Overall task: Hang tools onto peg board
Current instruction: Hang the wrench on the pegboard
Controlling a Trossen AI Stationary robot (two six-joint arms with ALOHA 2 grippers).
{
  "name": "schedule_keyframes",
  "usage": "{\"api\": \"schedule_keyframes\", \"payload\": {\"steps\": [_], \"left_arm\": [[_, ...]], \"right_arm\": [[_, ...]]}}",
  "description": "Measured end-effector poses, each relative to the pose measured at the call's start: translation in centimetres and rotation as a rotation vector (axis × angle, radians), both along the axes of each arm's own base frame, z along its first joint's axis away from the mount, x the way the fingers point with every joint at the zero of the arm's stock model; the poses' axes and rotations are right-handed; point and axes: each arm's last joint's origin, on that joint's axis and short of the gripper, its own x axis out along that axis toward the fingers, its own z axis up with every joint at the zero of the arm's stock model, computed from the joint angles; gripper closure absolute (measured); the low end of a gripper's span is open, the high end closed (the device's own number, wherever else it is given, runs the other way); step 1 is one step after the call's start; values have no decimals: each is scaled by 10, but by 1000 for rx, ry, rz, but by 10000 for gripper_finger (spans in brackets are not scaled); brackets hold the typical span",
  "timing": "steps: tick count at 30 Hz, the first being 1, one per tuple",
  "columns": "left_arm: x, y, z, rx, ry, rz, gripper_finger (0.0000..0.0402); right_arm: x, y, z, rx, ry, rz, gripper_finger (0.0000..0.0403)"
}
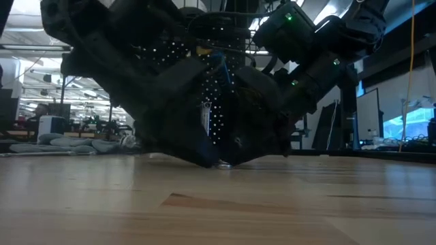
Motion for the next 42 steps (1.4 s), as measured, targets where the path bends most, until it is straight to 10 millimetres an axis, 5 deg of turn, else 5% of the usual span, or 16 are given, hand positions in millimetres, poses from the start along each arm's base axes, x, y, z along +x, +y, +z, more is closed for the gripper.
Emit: {"api": "schedule_keyframes", "payload": {"steps": [8,13,23,30,42], "left_arm": [[-1,1,22,670,157,-486,300],[-4,6,14,1001,320,-765,300],[10,17,5,1245,326,-918,300],[13,36,4,1172,317,-900,300],[9,27,4,1350,388,-1058,300]], "right_arm": [[0,0,-1,-19,3,17,292],[0,0,-1,-9,4,16,292],[1,-2,0,124,5,-28,292],[1,-2,0,135,6,-40,292],[1,-5,-4,147,25,-34,292]]}}
